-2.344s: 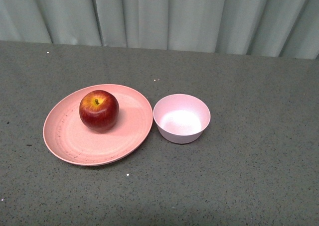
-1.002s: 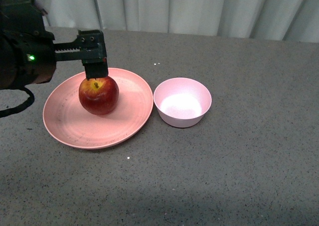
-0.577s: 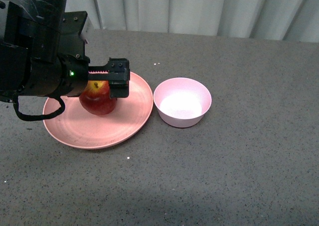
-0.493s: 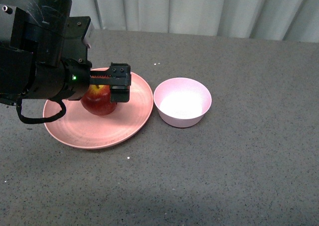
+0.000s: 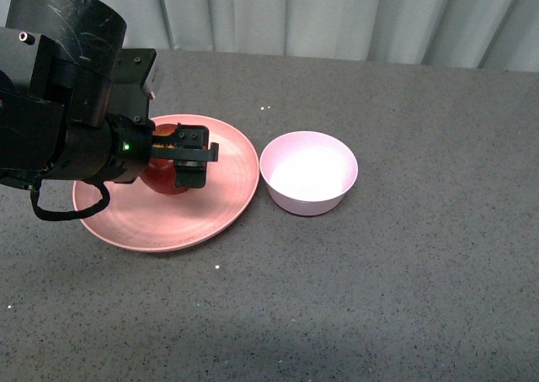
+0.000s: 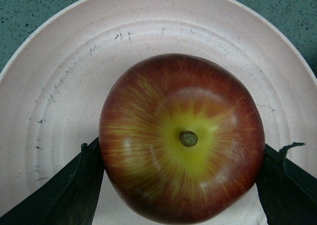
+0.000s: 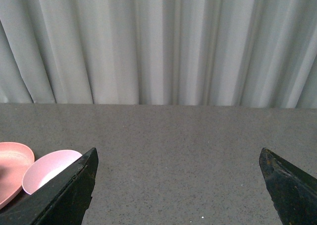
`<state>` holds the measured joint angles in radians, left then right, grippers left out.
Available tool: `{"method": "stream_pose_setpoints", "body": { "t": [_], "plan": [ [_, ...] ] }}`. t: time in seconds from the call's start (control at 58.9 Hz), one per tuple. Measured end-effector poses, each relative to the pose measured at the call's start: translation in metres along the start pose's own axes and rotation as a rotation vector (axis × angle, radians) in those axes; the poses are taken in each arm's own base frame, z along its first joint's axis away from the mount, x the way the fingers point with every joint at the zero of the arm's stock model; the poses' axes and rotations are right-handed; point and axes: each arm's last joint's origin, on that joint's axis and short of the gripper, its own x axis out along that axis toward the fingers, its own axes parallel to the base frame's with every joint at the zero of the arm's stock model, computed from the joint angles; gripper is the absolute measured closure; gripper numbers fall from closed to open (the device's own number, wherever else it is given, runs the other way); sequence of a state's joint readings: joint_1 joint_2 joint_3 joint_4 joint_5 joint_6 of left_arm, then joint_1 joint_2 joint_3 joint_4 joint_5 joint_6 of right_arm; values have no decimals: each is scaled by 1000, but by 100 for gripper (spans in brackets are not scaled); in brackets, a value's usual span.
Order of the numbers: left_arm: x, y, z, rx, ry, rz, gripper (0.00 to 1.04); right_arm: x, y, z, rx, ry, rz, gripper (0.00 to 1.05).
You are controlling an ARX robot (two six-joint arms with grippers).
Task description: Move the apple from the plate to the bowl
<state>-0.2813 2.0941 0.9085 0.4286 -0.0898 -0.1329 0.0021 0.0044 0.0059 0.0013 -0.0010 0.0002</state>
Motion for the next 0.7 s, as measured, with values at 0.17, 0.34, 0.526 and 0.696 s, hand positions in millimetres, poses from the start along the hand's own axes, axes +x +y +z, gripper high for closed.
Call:
{"method": "stream_pose_setpoints", "body": {
  "t": [0.17,0.34,0.526,0.696],
  "plan": [
    [-11,-12,10,13,-42,-38,28,0,0,0,0,0,0,9],
    [-20,-41,26,46,-104,-114,28,0,0,0,0,0,0,9],
    [-24,-77,37,83,-131,-186,28,0,0,0,0,0,0,9],
    [-22,-104,38,116,-132,-229,28,0,0,0,0,0,0,9]
  ]
}}
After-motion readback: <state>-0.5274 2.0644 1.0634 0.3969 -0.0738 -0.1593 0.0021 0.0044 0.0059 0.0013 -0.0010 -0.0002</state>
